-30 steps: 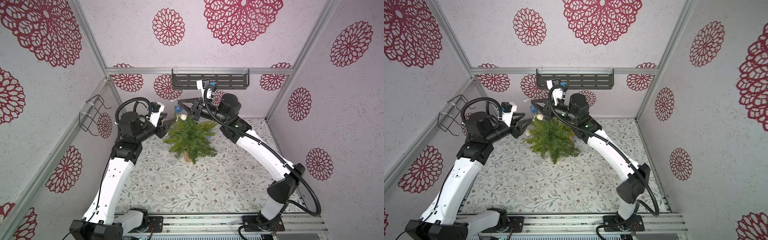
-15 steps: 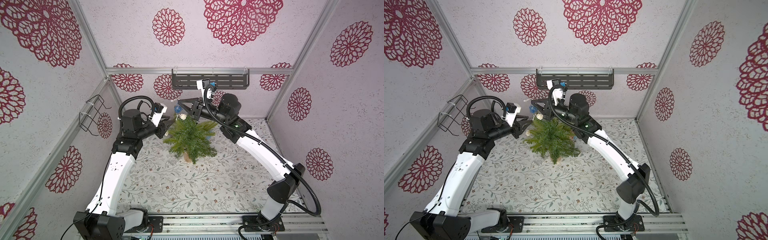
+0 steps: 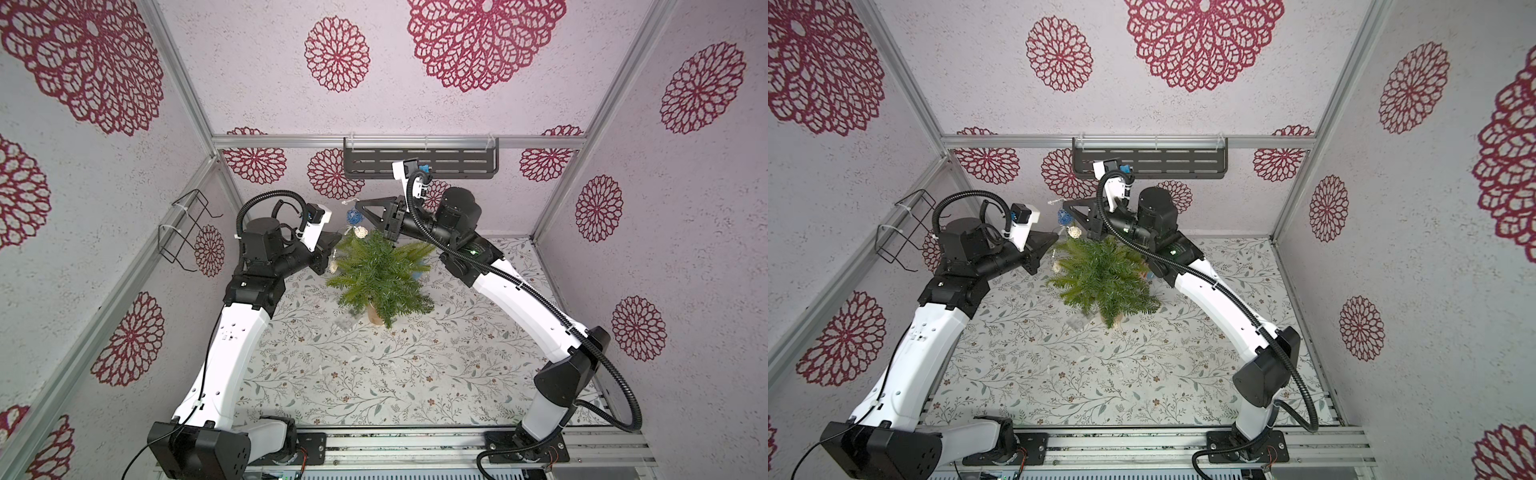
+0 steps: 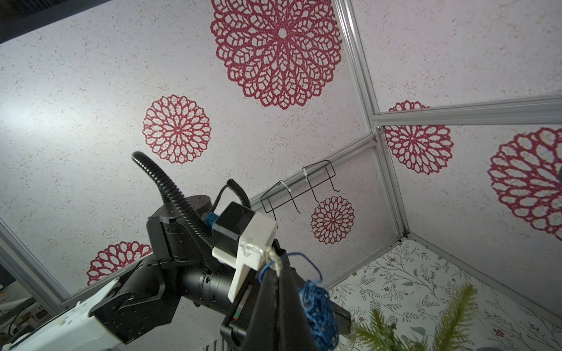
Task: Remove string lights from the small christmas tree
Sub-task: Remove the light string from the Christmas tree.
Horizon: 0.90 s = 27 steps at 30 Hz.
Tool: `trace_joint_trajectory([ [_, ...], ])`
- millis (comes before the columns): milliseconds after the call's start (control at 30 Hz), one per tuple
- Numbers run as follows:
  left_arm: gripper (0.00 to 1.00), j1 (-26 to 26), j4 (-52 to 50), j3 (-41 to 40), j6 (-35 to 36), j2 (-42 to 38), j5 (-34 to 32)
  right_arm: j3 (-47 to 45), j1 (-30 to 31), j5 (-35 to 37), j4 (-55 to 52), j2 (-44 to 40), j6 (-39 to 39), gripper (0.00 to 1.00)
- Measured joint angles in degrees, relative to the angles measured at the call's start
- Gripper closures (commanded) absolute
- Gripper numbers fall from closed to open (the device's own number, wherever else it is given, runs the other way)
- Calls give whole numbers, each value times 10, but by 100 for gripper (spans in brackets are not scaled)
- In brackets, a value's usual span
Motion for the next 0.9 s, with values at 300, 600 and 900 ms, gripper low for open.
trace_joint_trajectory([
  [300, 100, 9, 41, -3, -11, -8, -47, -46, 0, 5, -25, -3, -7, 91],
  [600, 100, 12, 101, -38, -12, -33, -61, -87, 11, -8, -59, -9, -13, 86],
  [900, 100, 15, 132, -47, -12, -49, -64, -90, 45, -17, -104, -20, -49, 65],
])
